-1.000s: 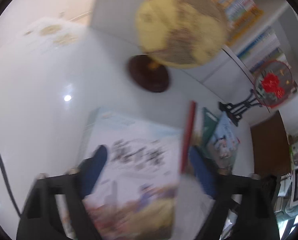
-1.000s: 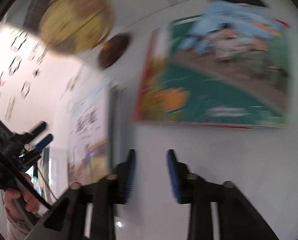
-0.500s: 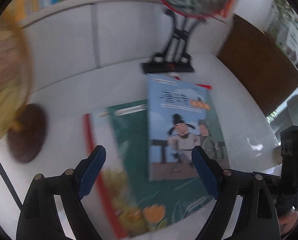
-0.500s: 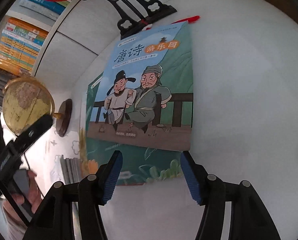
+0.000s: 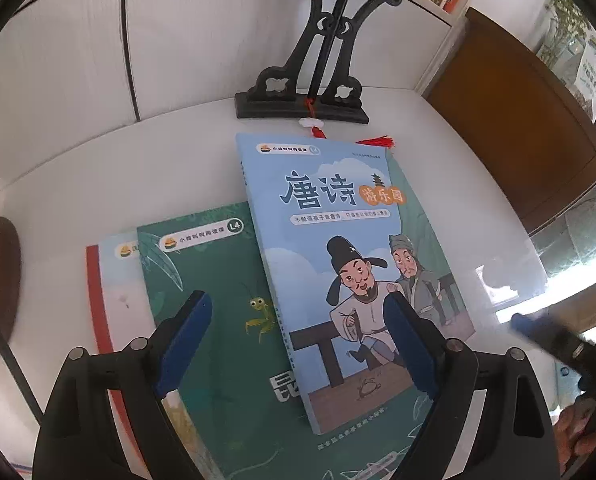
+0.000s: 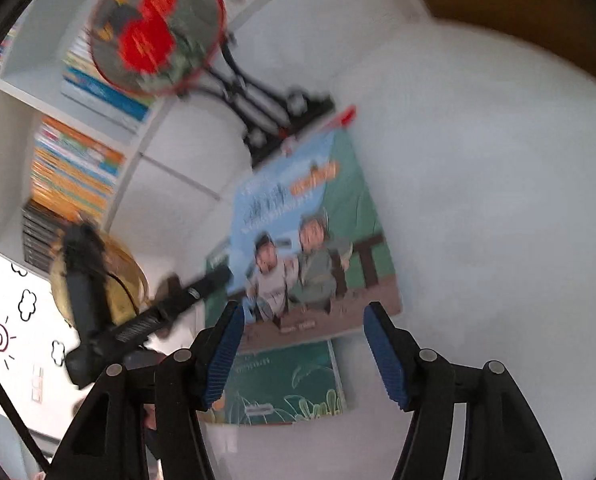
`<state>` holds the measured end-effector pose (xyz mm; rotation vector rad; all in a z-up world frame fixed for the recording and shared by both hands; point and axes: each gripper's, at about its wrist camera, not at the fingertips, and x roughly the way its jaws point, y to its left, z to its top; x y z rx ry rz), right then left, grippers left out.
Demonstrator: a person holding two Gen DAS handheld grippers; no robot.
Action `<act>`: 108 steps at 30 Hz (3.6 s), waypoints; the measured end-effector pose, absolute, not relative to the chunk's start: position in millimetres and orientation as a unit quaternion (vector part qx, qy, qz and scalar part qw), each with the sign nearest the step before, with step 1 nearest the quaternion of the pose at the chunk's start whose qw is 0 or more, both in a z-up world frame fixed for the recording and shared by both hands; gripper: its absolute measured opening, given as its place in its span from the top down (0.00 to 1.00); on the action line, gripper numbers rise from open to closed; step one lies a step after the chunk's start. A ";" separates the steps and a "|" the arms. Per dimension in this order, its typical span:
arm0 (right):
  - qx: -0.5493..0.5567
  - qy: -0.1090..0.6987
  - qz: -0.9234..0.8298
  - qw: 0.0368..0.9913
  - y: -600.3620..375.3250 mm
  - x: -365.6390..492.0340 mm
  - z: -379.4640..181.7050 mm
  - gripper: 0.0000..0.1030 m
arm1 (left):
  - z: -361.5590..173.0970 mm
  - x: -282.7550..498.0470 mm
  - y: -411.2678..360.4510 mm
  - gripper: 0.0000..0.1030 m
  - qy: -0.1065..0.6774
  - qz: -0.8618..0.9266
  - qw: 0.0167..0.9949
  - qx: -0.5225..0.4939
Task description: Organize books
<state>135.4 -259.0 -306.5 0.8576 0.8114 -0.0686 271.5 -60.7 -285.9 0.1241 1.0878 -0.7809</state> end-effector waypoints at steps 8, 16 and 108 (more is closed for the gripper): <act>0.353 0.393 -0.055 0.847 -279.7 177.6 -323.9 0.17 | -296.4 270.1 -64.2 0.16 0.528 -0.363 0.767 0.024; 0.329 0.434 0.000 0.839 -261.9 201.8 -348.2 0.12 | -296.1 258.2 -62.2 0.13 0.538 -0.388 0.748 0.005; 0.283 0.435 0.287 0.805 -109.0 98.1 -244.4 0.83 | -192.8 108.1 156.0 0.18 0.474 -0.253 0.829 -0.157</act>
